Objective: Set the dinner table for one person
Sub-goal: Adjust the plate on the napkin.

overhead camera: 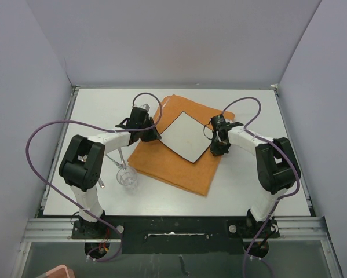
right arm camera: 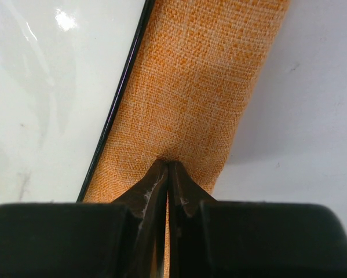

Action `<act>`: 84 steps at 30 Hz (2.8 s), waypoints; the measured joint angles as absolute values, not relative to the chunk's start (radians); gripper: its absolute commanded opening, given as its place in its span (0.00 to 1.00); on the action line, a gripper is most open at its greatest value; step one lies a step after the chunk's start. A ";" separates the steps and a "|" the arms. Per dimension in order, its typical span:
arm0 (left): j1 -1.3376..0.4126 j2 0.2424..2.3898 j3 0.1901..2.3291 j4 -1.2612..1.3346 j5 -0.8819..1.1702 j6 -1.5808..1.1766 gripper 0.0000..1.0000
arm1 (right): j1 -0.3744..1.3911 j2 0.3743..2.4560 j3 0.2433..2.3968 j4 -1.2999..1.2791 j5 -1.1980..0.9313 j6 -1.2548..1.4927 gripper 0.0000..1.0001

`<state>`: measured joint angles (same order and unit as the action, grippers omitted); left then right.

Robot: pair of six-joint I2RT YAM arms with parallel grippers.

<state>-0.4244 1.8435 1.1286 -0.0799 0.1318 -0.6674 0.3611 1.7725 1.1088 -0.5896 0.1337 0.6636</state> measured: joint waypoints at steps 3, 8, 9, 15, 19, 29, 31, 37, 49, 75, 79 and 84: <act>-0.424 1.843 1.129 -0.082 0.131 -0.668 0.00 | 0.361 1.774 1.111 -0.591 0.134 0.663 0.00; -0.428 1.843 1.129 -0.089 0.131 -0.668 0.00 | 0.355 1.790 1.134 -0.611 0.130 0.660 0.00; -0.429 1.843 1.129 -0.091 0.130 -0.669 0.00 | 0.351 1.796 1.143 -0.619 0.126 0.659 0.00; -0.439 1.843 1.129 -0.097 0.112 -0.669 0.00 | 0.328 1.829 1.189 -0.657 0.100 0.659 0.00; -0.448 1.843 1.129 -0.107 0.102 -0.669 0.00 | 0.326 1.831 1.191 -0.659 0.092 0.659 0.00; -0.527 1.843 1.120 -0.116 0.055 -0.681 0.00 | 0.305 1.849 1.214 -0.675 0.066 0.661 0.00; -0.553 1.843 1.113 -0.118 0.049 -0.684 0.00 | 0.302 1.856 1.223 -0.685 0.068 0.661 0.00; -0.570 1.843 1.109 -0.118 0.039 -0.687 0.00 | 0.294 1.864 1.237 -0.688 0.069 0.661 0.00; -0.576 1.835 1.113 -0.139 0.018 -0.667 0.26 | 0.295 1.863 1.273 -0.726 0.082 0.654 0.21; -0.862 1.697 1.227 -0.621 -0.299 -0.901 0.00 | 0.243 2.188 1.880 -0.763 -0.040 0.401 0.00; -0.932 1.758 1.227 -0.641 -0.263 -0.941 0.00 | 0.229 2.236 1.960 -0.764 -0.078 0.392 0.00; -0.949 1.813 1.227 -0.644 -0.208 -0.964 0.00 | 0.199 2.263 2.010 -0.752 -0.092 0.391 0.00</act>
